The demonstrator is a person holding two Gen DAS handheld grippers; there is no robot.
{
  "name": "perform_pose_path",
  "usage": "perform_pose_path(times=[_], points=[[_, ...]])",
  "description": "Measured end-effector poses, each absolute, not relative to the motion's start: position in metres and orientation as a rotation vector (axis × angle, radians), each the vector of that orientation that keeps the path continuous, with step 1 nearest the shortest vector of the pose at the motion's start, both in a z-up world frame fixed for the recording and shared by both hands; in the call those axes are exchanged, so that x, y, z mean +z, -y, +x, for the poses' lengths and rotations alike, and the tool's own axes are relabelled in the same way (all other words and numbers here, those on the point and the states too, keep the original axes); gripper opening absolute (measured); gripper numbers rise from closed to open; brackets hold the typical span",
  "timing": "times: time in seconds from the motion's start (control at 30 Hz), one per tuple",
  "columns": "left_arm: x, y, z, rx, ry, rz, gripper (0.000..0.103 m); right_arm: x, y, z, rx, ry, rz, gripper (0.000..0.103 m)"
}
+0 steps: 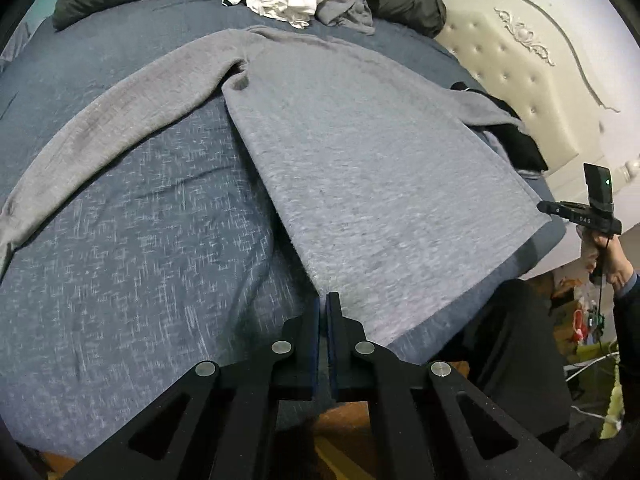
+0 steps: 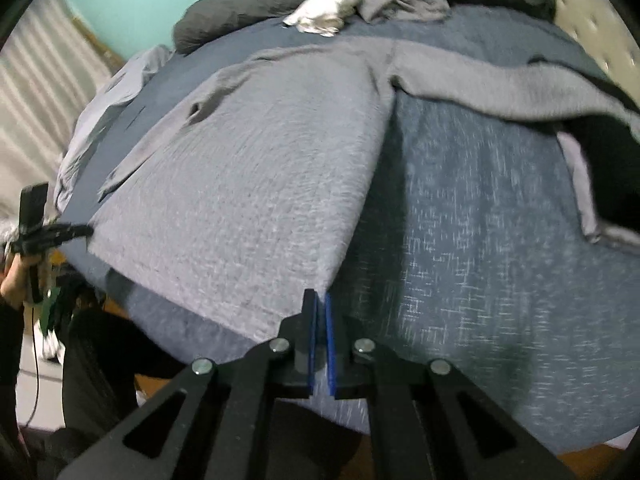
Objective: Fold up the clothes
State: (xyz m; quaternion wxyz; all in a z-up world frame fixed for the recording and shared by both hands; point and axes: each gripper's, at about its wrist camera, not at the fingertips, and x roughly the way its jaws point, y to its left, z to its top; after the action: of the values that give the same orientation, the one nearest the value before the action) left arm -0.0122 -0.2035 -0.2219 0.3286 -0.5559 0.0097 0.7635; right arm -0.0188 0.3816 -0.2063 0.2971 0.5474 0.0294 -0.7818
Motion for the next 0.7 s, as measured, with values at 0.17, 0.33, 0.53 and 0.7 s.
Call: perform_pose_path(times=[0.17,0.33,0.53,0.7], points=[[-0.244,0.203,-0.016,1.997,-0.045,-1.497,0.003,-0.227,-0.379,-0.017,-2.074,-0.117,1.512,0.003],[-0.280,0.196,-0.028,2.006,-0.055,-1.564,0.003,-0.263,-0.374,-0.023,-2.114,-0.089,1.544,0.003],[-0.298,0.201,-0.034,1.998,-0.047,-1.616,0.003,-0.285,-0.369,-0.024,-2.078,-0.110,1.581,0.004],[-0.290,0.208,-0.039,1.988,0.005,-1.629,0.006,-0.282,-0.379,-0.028,-2.050,-0.060,1.562,0.006]])
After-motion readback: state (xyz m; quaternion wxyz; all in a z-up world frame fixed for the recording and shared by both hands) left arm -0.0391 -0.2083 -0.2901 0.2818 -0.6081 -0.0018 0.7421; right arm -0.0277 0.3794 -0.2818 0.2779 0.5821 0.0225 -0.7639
